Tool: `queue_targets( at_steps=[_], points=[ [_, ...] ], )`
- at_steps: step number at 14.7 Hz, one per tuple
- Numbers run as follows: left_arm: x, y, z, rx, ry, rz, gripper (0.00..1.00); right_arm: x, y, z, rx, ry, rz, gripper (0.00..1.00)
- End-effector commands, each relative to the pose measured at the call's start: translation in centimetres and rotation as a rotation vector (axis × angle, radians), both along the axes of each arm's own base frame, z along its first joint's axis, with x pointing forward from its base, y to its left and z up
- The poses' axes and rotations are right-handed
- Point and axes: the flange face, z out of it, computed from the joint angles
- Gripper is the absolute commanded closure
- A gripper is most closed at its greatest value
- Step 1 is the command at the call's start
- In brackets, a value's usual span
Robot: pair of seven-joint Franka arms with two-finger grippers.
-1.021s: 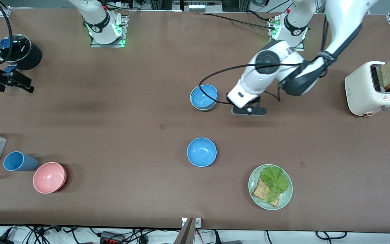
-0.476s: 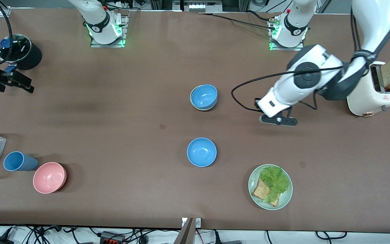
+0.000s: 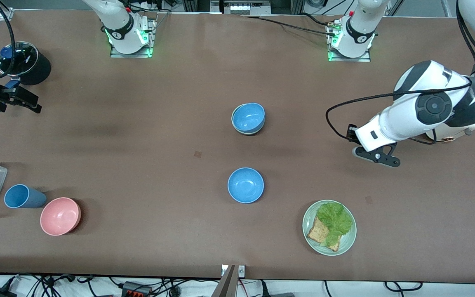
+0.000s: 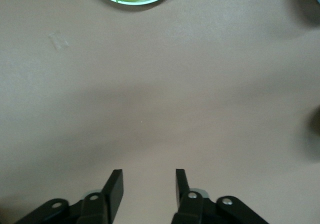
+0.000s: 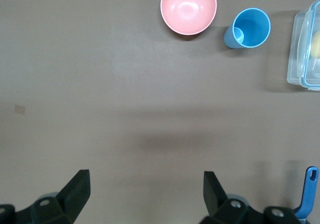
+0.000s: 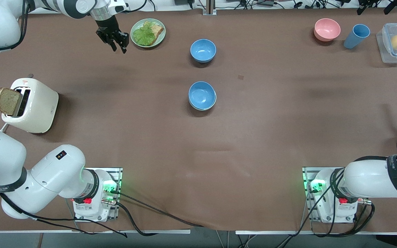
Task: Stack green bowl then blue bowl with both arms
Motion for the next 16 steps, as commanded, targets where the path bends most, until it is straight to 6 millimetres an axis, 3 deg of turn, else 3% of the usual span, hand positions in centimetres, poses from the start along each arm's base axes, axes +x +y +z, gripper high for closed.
queue_targets(
  at_steps=[1, 3, 6, 7, 8, 12, 16],
  points=[
    [0.3, 0.8, 1.0, 0.022, -0.02, -0.054, 0.46, -0.6, -0.2, 0.3, -0.006, 0.002, 0.008, 0.0],
    [0.9, 1.9, 1.4, 0.012, -0.028, -0.075, 0.39, -0.6, -0.2, 0.3, -0.006, 0.003, 0.01, 0.0],
    [1.6, 2.5, 3.8, 0.031, -0.022, -0.1, 0.35, -0.6, -0.2, 0.2, -0.006, 0.006, 0.01, 0.0],
    [1.9, 2.3, 4.6, 0.037, -0.017, -0.102, 0.22, -0.6, -0.2, 0.3, -0.006, 0.006, 0.01, 0.0],
    [2.4, 3.4, 4.7, 0.054, -0.014, -0.076, 0.0, -0.6, -0.2, 0.3, -0.006, 0.005, 0.01, 0.0],
    [2.3, 4.3, 6.1, 0.076, -0.015, 0.075, 0.0, -0.6, 0.0, 0.3, -0.006, 0.006, 0.011, 0.0],
    [1.5, 10.2, 10.5, 0.014, -0.051, 0.335, 0.0, -0.7, 0.0, 0.4, -0.006, 0.005, 0.011, 0.0]
  ],
)
